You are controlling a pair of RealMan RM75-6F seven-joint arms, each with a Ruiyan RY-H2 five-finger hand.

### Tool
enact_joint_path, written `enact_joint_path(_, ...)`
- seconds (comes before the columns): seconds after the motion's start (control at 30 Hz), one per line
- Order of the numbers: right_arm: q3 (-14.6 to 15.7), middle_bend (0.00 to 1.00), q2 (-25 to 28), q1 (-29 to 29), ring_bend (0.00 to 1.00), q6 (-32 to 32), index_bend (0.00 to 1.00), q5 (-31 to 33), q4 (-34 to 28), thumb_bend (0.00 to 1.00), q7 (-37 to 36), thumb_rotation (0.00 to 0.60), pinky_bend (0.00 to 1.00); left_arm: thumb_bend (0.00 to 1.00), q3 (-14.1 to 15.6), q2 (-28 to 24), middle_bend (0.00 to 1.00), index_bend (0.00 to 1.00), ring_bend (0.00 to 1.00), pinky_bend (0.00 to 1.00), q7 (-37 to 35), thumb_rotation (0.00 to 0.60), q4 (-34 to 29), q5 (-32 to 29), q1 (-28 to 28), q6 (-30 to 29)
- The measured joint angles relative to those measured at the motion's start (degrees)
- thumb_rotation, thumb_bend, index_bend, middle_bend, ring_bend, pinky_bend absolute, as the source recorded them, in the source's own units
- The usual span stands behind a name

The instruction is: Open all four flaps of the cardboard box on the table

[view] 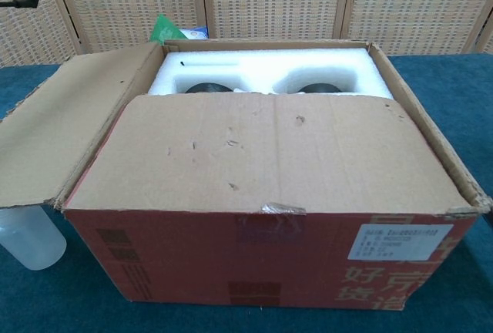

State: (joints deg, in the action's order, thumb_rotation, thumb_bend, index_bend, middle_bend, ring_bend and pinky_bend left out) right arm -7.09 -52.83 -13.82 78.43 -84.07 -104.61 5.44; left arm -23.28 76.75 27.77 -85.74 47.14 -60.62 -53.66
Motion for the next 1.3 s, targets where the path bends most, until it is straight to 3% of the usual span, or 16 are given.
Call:
enact_joint_path(0.33,0.1,0.01,0.0,0.2,0.0,0.1,0.09,-0.1,-0.4,0.05,0.1,0.6,0.0,0.57,1.0,-11.8,0.0,0.2,0.0,0.0,-7.9,0.6,-14.0,-3.2,3.5,9.2)
enact_joint_path(0.6,0.2,0.01,0.1,0.3,0.0,0.2,0.09,-0.3,-0.8,0.05,0.2,0.6,0.0,0.89,2.8,-14.7,0.0,0.39,0.0,0.0,-12.5,0.6,-17.6,3.4,6.4,11.3)
enact_joint_path(0.9,0.3,0.01,0.2,0.5,0.0,0.4,0.09,-0.5,-1.3,0.05,0.2,0.6,0.0,0.87,5.8,-14.3,0.0,0.41,0.0,0.0,-20.4,0.6,-18.4,19.3,10.0,9.4)
enact_joint_path(1.3,0.6,0.01,0.5,1.2,0.0,1.1,0.09,-0.7,-1.3,0.05,-0.5,0.6,0.0,0.85,10.0,-13.1,0.0,0.42,0.0,0.0,-19.7,0.6,-19.2,20.5,10.1,9.6)
